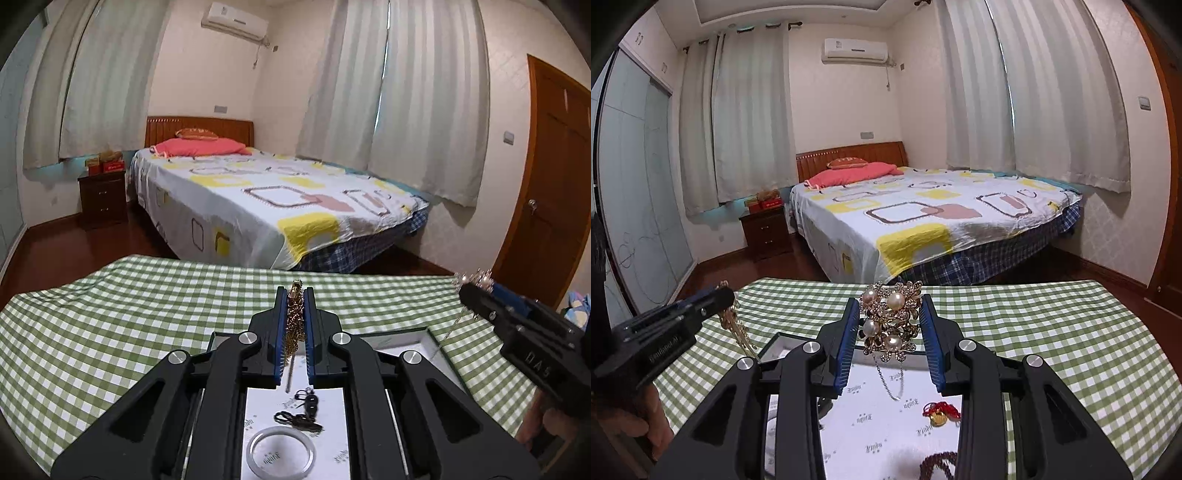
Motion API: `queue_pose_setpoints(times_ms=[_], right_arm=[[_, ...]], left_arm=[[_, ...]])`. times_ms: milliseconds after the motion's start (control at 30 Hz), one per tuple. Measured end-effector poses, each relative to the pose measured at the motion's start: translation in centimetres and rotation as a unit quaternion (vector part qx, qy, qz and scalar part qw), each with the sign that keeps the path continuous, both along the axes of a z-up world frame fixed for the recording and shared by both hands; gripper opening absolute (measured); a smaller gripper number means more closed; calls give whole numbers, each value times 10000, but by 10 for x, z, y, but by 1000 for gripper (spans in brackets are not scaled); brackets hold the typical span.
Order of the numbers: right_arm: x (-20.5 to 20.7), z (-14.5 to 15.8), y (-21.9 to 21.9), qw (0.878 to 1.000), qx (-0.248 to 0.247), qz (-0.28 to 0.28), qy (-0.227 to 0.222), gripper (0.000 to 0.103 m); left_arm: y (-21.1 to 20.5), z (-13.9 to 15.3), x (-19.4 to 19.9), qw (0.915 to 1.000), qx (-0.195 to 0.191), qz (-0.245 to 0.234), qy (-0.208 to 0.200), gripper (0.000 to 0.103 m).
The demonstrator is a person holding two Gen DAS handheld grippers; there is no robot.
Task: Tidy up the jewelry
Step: 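Carry the gold chain and pearl brooch over the box and lower them, then open both tools to release the chain and brooch, then withdraw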
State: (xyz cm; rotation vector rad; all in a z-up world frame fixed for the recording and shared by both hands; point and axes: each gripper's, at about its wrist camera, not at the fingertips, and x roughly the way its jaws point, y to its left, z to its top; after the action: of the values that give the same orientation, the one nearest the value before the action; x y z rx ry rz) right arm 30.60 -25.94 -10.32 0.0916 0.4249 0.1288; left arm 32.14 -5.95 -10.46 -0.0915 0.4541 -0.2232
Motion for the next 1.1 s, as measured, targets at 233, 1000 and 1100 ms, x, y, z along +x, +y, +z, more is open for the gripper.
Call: queue_pose_setpoints(times_ms=[233,1000,1100], right_arm=[[34,-32,3,9991,-27,-8,432,34],[94,-97,12,9751,-85,105,2214,44],[95,-98,12,9746,-107,125,2232,53]], left_arm=[[-1,-35,28,9991,142,-22,387,9],[-1,-99,85,9808,291,-124,1923,34],[-1,-101,86,9802,286,-116,1957,39]])
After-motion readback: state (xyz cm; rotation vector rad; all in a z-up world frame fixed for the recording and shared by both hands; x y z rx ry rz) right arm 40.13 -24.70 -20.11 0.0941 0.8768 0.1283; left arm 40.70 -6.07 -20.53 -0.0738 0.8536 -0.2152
